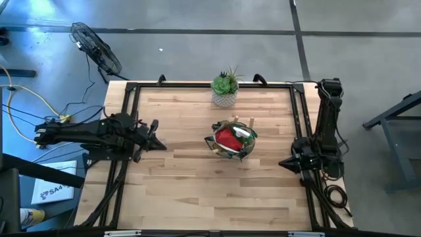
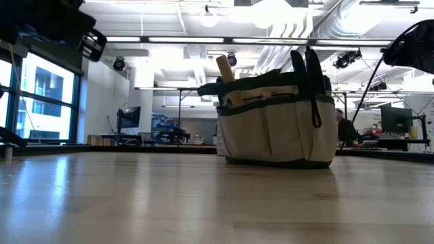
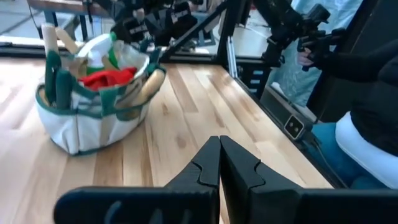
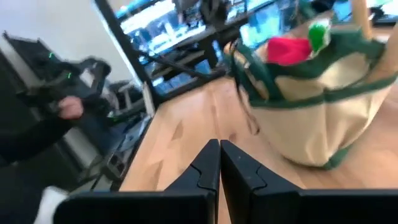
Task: Pick & Place Garden tools in Gardening bag
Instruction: Return to Home Position
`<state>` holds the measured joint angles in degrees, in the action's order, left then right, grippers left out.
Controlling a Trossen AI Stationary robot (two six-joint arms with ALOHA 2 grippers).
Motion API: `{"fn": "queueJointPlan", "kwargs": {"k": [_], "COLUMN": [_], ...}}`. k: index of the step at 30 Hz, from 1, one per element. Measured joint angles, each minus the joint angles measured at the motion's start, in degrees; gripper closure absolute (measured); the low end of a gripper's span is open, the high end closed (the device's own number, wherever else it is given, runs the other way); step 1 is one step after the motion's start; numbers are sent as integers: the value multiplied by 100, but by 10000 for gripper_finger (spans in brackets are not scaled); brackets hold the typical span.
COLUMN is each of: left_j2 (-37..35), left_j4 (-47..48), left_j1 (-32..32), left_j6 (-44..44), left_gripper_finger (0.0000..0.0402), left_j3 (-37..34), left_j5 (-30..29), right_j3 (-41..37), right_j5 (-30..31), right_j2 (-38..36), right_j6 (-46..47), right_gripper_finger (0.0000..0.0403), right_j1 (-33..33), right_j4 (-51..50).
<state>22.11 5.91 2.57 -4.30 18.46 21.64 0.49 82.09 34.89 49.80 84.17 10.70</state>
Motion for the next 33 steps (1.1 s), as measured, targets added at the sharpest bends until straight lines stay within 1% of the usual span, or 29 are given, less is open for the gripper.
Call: {"fn": "queueJointPlan", "kwargs": {"k": [4,6,12,20,24,27,29,33], "left_j2": [-3,-3,-4,-4,-4,-4,-4,-4], "left_j4": [-60,-201,-578,-642,-688,-785,-817,-790], "left_j1": [0,0,0,0,0,0,2,0], "left_j6": [-50,-57,-49,87,133,241,278,265], "left_gripper_finger": [401,401,401,402,402,402,402,402], "left_j3": [-142,-205,-352,-595,-627,-627,-627,-627], "left_j5": [6,12,275,334,338,340,341,365], "right_j3": [2,0,0,-2,-4,-4,-4,-4], "right_j5": [-82,-201,-670,-1539,-2178,-2939,-3348,-4312], "right_j2": [77,117,262,293,293,293,293,293], "right_j6": [122,134,90,-633,-1498,-2497,-2962,-3213], "right_gripper_finger": [398,398,398,398,398,398,398,398], "right_j1": [-482,-766,-1792,-3069,-3684,-4237,-4684,-5663], "right_j4": [-232,-292,-304,-121,510,1176,1523,1639]}}
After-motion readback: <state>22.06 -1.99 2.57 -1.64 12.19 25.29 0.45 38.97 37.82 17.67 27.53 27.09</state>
